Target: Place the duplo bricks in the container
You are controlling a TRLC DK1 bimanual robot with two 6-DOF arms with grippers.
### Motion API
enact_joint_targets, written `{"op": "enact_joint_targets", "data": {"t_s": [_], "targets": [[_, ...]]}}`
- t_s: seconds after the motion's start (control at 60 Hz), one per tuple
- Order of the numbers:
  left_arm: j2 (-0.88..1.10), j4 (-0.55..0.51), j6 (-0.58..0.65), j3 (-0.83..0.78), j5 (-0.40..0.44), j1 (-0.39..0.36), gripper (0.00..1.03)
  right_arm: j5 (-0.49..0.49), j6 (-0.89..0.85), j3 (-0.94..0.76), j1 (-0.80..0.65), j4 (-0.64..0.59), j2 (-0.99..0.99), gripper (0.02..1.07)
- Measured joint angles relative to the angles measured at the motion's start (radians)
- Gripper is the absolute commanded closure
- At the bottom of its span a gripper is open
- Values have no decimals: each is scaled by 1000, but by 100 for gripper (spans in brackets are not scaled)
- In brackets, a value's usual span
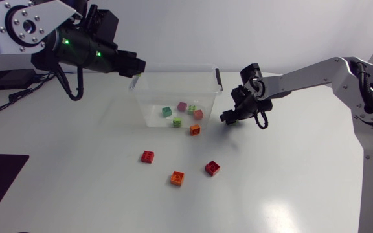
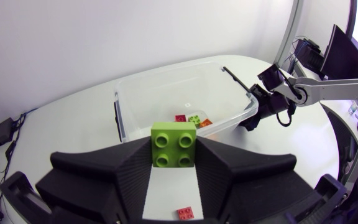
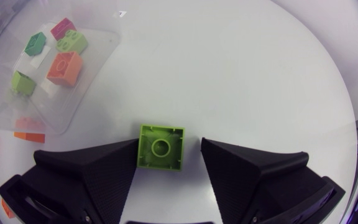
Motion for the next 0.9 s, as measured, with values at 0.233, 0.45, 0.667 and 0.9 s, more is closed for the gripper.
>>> {"op": "enact_joint_targets", "data": {"t_s": [0.233, 0.45, 0.667, 0.9], "targets": [[45, 44, 0, 17, 8, 0, 77, 0, 0, 1, 15, 0, 0, 80], [104, 114, -5, 21, 29, 11, 77, 1, 0, -34, 16, -32, -53, 80], [192, 150, -25, 79, 35, 12, 76, 0, 0, -107, -3, -86, -273, 80], [275, 171, -45, 184, 35, 8, 75, -19, 4, -155, 12, -134, -480, 80]]}}
